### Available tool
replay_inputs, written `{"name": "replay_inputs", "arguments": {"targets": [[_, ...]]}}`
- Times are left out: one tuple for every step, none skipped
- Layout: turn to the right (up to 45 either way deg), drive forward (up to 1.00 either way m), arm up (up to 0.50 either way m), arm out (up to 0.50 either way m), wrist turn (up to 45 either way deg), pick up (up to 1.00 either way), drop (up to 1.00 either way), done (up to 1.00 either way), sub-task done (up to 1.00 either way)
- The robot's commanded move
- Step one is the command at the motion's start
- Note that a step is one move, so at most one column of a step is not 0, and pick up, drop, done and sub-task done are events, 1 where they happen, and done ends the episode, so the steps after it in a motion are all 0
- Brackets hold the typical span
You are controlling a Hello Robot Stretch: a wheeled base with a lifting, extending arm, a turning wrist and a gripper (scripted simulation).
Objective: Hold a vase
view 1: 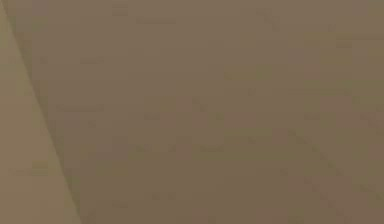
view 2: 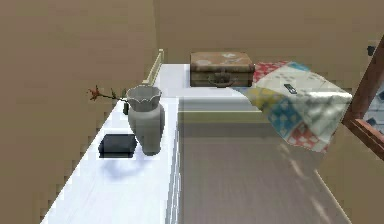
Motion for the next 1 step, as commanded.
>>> {"name": "replay_inputs", "arguments": {"targets": [[0.0,0.00,0.50,0.00,0.0,0.00,0.00,0.00,0.00]]}}
